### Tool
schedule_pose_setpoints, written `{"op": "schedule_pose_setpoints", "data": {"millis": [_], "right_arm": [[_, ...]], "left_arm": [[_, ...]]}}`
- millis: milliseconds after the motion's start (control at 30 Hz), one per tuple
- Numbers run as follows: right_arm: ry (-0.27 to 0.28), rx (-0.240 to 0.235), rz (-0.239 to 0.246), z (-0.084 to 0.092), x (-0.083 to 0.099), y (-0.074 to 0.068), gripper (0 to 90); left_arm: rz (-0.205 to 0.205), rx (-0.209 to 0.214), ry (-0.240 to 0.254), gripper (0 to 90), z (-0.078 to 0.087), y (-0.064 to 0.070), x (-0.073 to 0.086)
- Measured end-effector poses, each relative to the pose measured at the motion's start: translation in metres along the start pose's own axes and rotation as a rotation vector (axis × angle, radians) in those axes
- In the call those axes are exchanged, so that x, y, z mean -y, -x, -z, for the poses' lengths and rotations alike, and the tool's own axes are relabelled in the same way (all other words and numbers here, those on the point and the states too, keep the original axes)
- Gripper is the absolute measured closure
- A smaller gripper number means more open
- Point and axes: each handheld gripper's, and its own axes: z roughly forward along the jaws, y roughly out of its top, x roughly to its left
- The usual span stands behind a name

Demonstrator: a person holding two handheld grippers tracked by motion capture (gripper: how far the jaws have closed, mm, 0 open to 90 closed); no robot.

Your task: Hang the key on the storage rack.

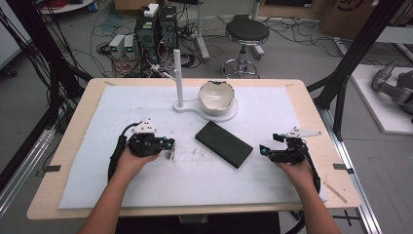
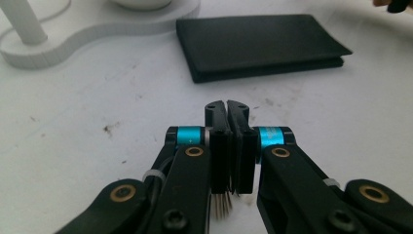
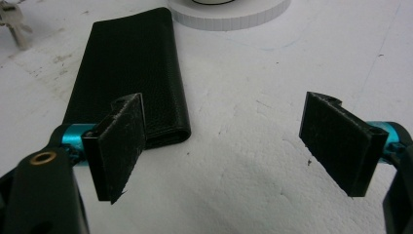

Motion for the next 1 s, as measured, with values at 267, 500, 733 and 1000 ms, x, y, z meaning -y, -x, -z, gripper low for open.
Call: {"op": "schedule_pose_setpoints", "data": {"millis": [267, 500, 733, 1000], "right_arm": [[0.008, -0.005, -0.003, 0.0, 0.0, -0.001, 17.7], [0.013, -0.006, -0.005, 0.0, 0.0, 0.001, 17.8], [0.009, -0.007, -0.004, -0.001, 0.0, 0.0, 17.8], [0.005, -0.007, 0.0, -0.002, 0.0, 0.0, 17.8]], "left_arm": [[-0.051, 0.003, 0.054, 87.9, 0.022, 0.009, -0.04], [-0.079, -0.035, 0.074, 87.9, 0.035, 0.003, -0.079], [-0.088, -0.057, 0.11, 87.9, 0.042, -0.014, -0.114], [-0.101, -0.1, 0.141, 87.9, 0.042, -0.036, -0.155]]}}
